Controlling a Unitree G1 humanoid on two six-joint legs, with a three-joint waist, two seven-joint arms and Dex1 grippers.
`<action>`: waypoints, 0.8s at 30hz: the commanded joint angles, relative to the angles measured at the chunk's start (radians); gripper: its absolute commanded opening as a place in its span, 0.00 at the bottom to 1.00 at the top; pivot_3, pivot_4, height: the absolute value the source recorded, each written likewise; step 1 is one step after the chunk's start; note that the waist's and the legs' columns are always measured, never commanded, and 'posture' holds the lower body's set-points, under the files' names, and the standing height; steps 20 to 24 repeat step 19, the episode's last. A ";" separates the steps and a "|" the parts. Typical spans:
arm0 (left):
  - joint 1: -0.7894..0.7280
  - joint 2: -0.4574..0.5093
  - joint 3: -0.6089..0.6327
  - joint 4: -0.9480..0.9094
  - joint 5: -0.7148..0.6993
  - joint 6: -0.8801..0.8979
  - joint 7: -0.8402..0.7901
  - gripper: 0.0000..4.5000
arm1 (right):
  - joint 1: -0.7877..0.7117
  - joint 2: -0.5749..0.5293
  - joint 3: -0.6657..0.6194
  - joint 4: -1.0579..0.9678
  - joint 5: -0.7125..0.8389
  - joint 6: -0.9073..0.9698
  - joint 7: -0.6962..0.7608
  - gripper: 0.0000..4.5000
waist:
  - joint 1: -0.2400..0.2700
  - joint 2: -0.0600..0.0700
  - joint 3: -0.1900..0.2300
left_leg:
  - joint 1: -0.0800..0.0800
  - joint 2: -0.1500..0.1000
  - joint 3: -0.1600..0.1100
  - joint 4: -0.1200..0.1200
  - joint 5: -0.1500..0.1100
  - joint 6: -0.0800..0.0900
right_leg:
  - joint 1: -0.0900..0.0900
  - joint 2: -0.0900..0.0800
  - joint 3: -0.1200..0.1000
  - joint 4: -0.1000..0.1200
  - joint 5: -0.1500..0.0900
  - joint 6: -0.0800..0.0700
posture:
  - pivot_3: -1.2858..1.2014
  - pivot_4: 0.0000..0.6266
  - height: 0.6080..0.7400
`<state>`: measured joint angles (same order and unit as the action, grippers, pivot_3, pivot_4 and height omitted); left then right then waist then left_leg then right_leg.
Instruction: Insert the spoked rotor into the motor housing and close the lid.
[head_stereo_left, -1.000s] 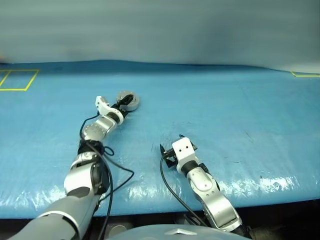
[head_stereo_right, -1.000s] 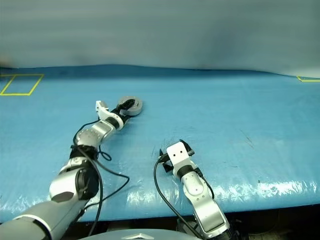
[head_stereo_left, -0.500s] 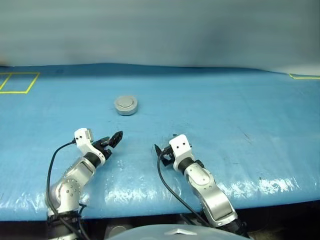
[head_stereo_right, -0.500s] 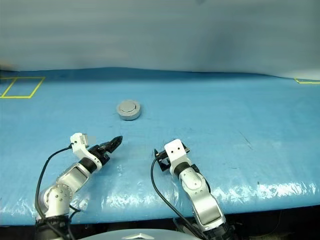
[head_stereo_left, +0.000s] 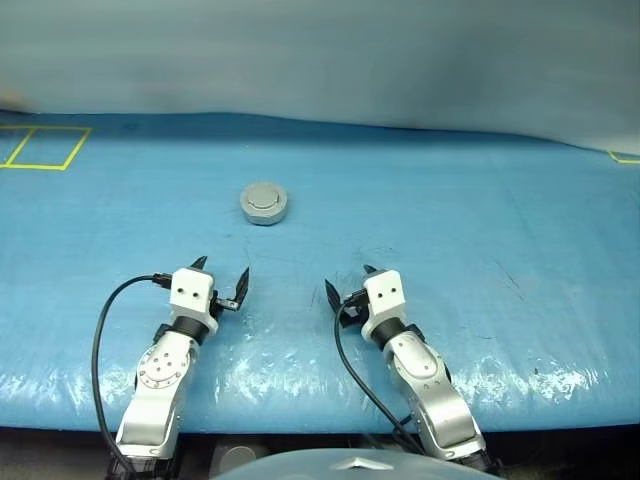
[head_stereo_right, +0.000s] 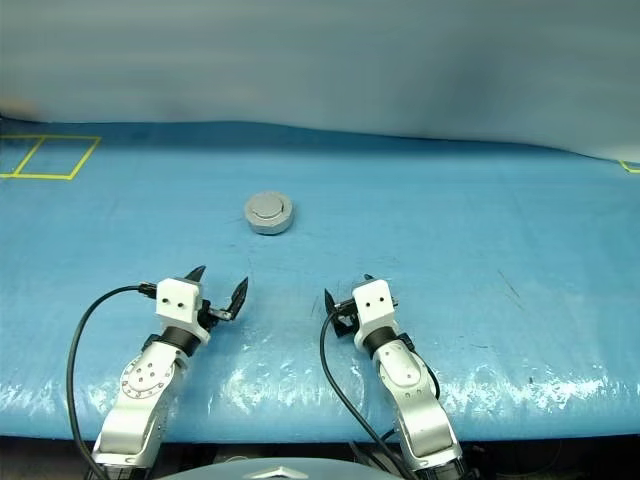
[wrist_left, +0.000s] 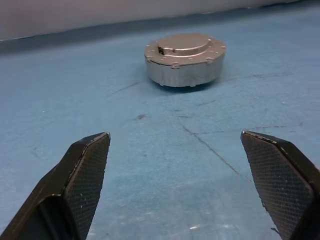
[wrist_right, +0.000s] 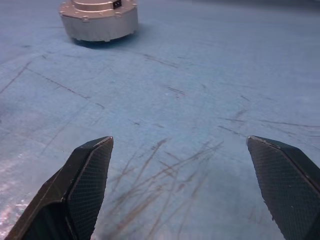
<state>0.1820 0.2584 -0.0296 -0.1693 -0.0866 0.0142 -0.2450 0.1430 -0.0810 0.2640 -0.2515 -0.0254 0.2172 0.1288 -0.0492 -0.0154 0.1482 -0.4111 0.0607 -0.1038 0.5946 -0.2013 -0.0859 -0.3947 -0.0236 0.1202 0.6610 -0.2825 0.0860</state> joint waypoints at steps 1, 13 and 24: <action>-0.010 0.003 -0.008 -0.002 0.001 -0.024 -0.031 1.00 | 0.000 0.008 -0.006 -0.045 0.001 -0.024 -0.002 1.00 | -0.001 0.000 0.000 | 0.000 0.000 0.000 0.000 0.000 0.000 | 0.000 0.000 0.000 0.000 0.000 0.000 | 0.52 0.24 1.00; -0.021 -0.014 -0.004 -0.007 -0.036 -0.002 -0.091 1.00 | -0.010 0.008 0.011 -0.027 -0.007 -0.055 0.025 1.00 | -0.001 0.000 0.000 | 0.000 0.000 0.000 0.001 0.000 0.000 | 0.001 0.000 0.000 0.001 0.000 0.001 | 0.52 0.24 1.00; -0.026 -0.015 -0.002 -0.010 -0.040 0.006 -0.098 1.00 | -0.014 0.006 0.013 -0.022 -0.017 -0.055 0.025 1.00 | -0.002 0.000 0.000 | 0.000 0.000 0.000 0.002 0.000 0.000 | 0.001 0.000 0.000 0.001 0.001 0.001 | 0.52 0.24 1.00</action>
